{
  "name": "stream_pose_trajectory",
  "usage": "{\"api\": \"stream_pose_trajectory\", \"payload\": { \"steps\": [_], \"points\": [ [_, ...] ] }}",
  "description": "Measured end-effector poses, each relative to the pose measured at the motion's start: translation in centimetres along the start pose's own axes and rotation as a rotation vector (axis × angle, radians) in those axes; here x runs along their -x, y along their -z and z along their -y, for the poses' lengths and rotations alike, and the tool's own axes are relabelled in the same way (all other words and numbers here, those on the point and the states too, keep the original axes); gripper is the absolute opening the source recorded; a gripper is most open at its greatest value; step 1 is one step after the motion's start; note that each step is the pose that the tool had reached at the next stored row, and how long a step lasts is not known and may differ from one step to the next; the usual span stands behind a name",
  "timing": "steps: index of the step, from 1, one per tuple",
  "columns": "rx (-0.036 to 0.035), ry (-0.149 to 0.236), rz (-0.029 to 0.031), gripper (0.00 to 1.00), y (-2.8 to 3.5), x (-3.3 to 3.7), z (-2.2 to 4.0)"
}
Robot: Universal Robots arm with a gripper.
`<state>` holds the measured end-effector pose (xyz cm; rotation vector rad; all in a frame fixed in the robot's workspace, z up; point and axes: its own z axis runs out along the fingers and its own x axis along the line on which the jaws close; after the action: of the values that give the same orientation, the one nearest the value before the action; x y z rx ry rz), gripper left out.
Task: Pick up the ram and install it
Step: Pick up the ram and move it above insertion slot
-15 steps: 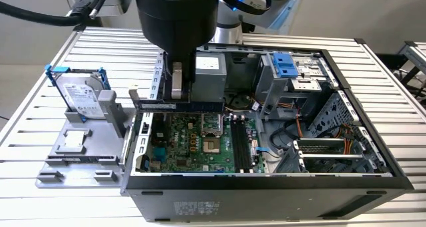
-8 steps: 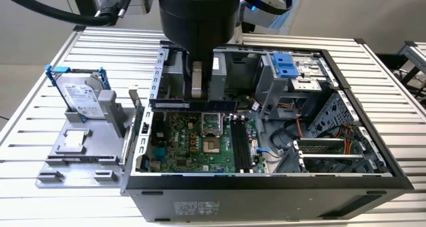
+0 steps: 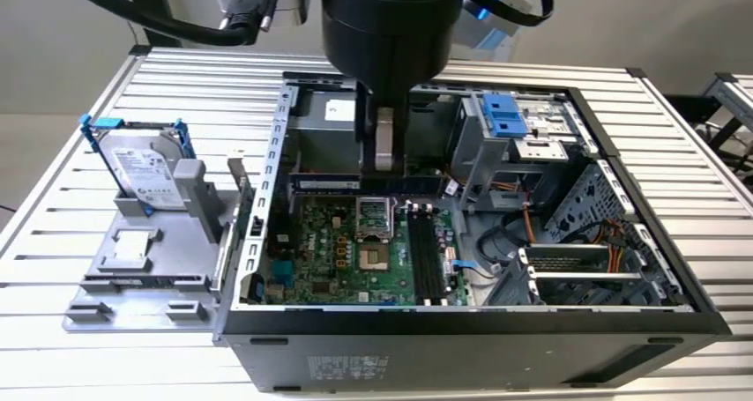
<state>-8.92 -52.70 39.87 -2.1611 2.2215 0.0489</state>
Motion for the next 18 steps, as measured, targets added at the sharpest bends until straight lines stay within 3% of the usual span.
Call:
{"api": "stream_pose_trajectory", "payload": {
  "steps": [7,18],
  "points": [
    [0.0001,0.002,0.0000,0.00,-0.02,0.18,1.76],
    [0.0003,0.006,0.0000,0.00,-0.06,0.57,3.87]
  ]
}}
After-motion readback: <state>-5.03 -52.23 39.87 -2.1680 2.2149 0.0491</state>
